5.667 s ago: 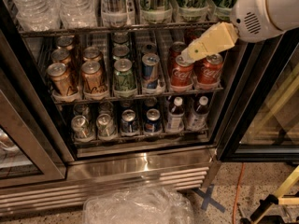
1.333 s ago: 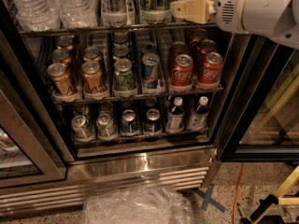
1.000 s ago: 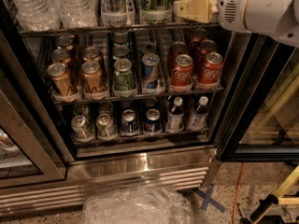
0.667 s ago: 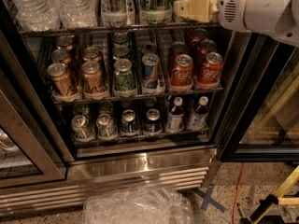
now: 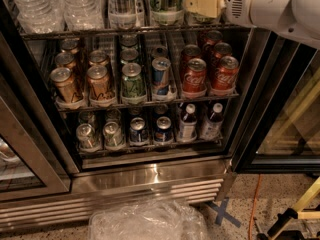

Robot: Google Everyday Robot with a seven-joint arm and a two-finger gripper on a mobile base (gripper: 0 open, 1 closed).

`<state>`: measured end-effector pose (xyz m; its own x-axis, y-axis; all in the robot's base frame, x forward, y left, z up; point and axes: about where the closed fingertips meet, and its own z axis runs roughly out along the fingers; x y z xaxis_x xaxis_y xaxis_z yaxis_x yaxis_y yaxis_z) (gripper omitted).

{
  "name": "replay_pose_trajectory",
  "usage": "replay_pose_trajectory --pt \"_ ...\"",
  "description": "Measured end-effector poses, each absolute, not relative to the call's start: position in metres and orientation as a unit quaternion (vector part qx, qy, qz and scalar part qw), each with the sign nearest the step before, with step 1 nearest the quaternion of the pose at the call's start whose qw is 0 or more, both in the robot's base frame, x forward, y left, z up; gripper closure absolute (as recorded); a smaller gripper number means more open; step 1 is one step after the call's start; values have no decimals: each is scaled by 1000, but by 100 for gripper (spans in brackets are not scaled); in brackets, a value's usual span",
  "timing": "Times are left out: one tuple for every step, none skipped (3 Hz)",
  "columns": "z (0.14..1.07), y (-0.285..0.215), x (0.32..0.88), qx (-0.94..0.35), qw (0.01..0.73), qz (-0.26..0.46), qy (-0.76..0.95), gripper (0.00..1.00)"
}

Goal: Pick green can from top shelf of fridge

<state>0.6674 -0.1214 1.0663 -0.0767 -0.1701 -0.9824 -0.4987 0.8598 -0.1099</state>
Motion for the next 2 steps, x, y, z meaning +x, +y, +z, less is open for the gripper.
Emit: replay_pose_trajectory --pt "1068 -122 673 -230 642 127 720 24" --pt "1069 -123 676 -229 644 126 719 42"
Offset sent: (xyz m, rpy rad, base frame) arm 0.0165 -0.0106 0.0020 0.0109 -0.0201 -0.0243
